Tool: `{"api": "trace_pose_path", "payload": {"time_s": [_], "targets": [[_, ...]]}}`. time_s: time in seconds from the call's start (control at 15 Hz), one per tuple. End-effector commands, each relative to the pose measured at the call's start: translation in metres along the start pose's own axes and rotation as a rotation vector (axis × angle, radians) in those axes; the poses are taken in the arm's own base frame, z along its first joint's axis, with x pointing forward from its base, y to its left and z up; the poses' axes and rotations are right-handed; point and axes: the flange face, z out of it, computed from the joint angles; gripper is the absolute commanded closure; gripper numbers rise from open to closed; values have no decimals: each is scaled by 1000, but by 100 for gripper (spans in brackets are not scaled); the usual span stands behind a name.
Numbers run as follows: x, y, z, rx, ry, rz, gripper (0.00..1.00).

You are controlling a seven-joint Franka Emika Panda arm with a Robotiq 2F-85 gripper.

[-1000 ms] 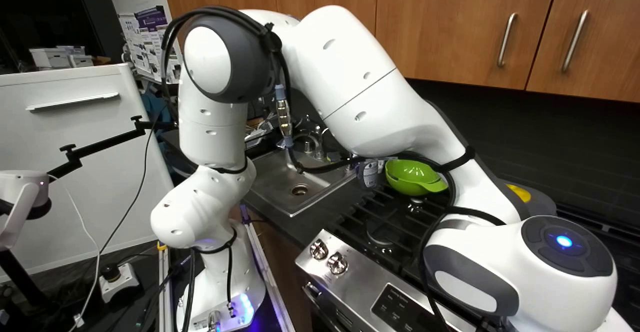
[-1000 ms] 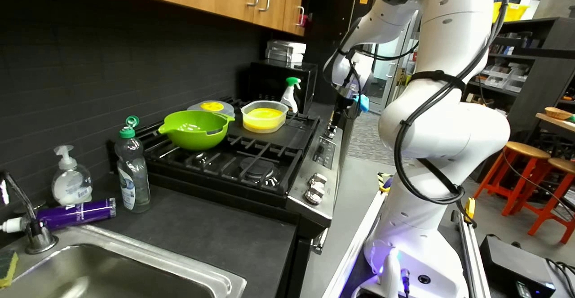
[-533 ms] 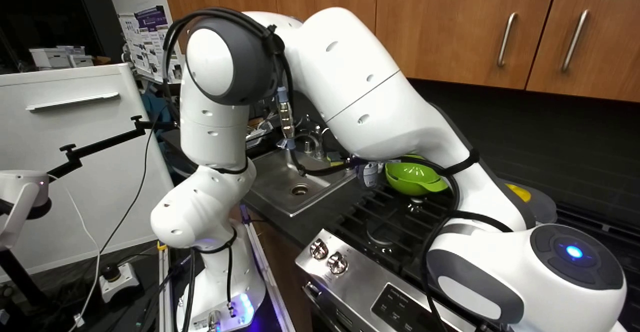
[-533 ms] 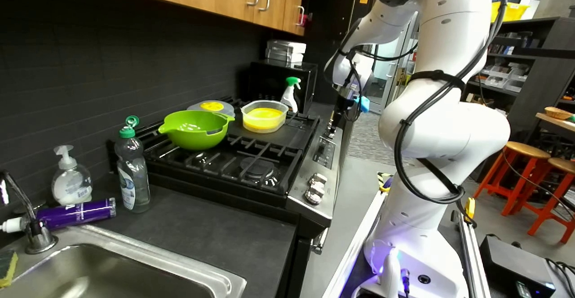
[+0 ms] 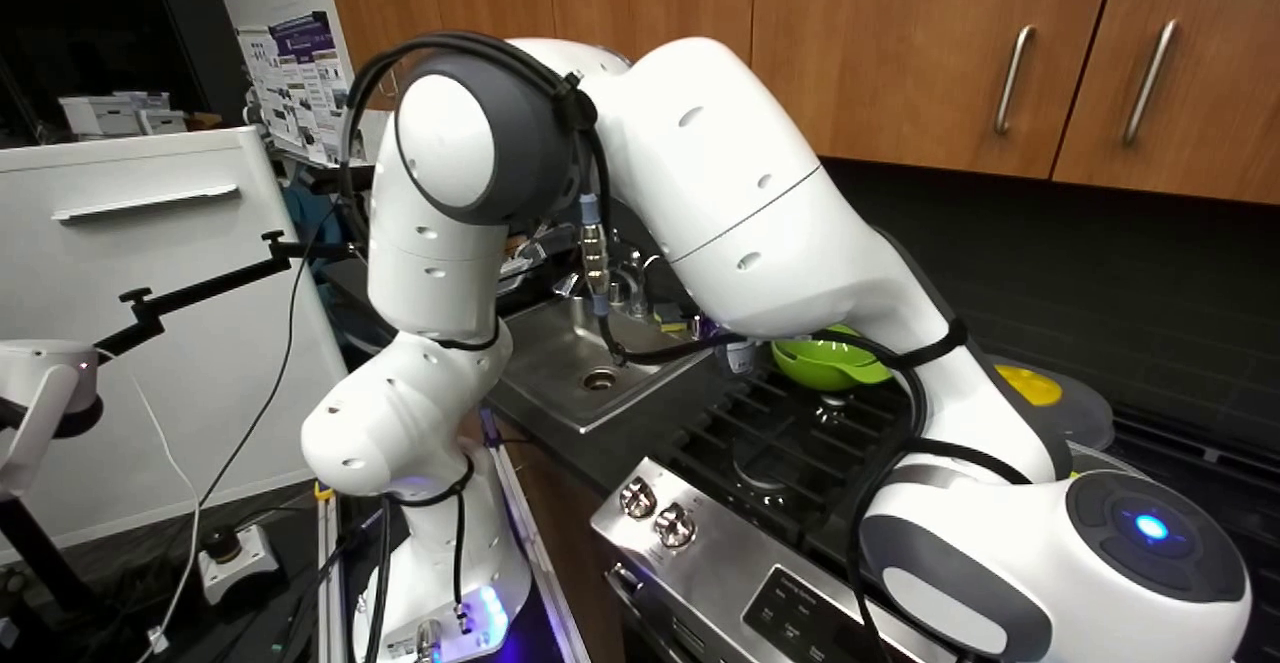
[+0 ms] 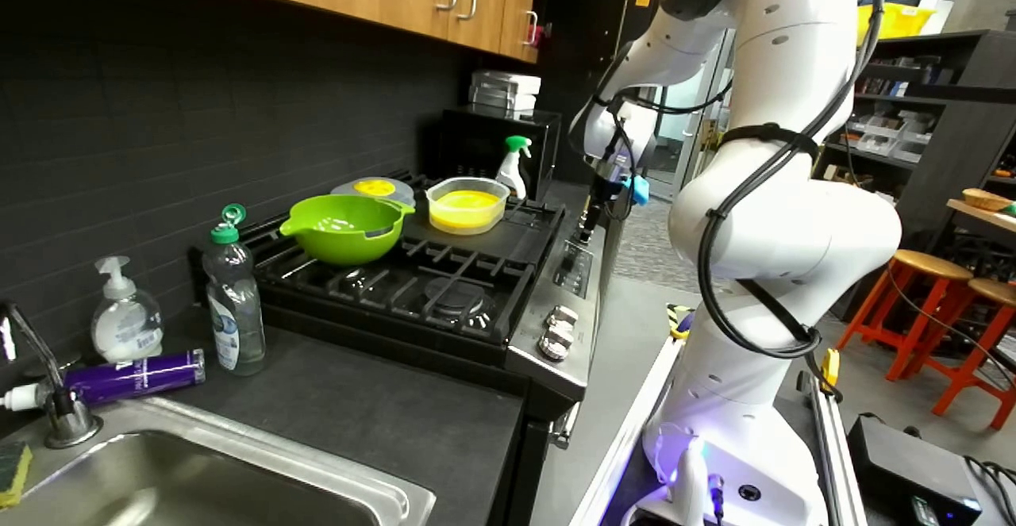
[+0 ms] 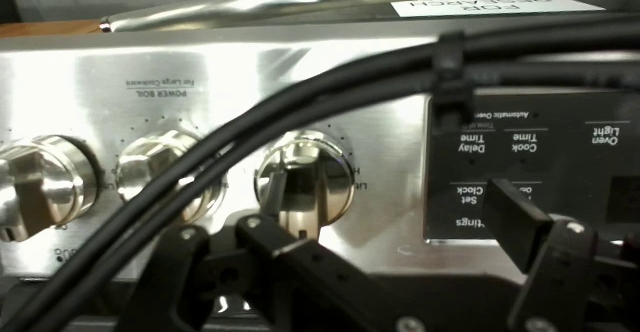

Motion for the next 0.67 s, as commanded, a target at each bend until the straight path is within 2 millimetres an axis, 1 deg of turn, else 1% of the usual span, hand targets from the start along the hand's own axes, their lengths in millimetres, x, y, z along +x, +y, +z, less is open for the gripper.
{"api": "trace_pose_path", "payload": {"time_s": [0.0,0.4,0.53,0.6], "targets": [[7,6,1,-27,17,-43,0],[18,21,17,-40,16,-50,0],[17,28,23,-51,13,-45,0],[16,31,25,-54,11,-44,2]]}}
